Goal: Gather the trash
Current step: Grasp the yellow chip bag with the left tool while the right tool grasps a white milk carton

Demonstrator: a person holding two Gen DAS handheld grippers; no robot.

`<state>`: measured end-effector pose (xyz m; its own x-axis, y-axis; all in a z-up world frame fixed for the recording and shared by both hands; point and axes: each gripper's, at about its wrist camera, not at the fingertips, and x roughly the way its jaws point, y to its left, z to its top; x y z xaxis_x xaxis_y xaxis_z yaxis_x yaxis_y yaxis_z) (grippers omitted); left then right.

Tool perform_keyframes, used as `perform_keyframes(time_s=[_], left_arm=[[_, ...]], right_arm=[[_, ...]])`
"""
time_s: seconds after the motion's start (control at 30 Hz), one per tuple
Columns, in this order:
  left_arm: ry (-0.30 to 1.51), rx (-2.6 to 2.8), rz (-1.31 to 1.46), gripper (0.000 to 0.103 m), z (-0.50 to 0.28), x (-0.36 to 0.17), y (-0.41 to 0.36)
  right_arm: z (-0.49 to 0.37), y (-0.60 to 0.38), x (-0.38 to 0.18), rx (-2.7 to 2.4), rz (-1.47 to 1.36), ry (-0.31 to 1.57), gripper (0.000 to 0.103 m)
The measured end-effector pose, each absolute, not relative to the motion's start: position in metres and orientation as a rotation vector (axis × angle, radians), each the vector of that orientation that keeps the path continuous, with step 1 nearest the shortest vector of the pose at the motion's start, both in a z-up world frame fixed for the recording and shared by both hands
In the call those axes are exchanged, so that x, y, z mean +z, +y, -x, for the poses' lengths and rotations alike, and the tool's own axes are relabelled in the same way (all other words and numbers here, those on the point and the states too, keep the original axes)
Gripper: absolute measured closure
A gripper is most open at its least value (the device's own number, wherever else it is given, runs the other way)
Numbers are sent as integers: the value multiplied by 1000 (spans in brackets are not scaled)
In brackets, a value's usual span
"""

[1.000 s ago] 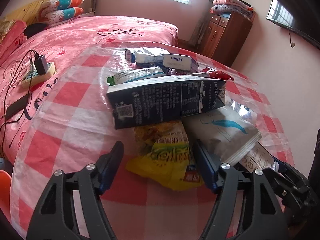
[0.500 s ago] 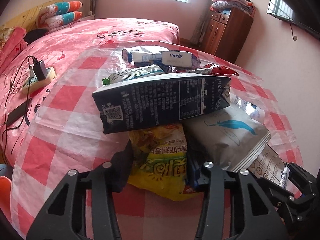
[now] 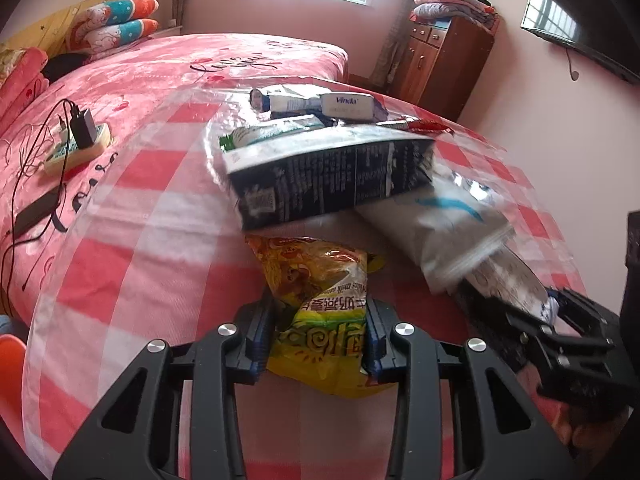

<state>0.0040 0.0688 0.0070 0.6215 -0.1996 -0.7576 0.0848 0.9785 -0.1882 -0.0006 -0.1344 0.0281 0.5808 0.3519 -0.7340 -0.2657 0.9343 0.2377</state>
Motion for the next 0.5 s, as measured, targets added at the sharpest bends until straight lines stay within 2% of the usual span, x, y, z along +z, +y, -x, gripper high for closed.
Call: perform_keyframes(time_s=[0.2, 0.5], left_arm=[[896, -215, 157, 65, 22, 8, 80], [895, -242, 193, 65, 53, 9, 108]], right_arm=[[15, -129, 28, 363, -93, 881, 42], [31, -124, 27, 317, -72, 878, 43]])
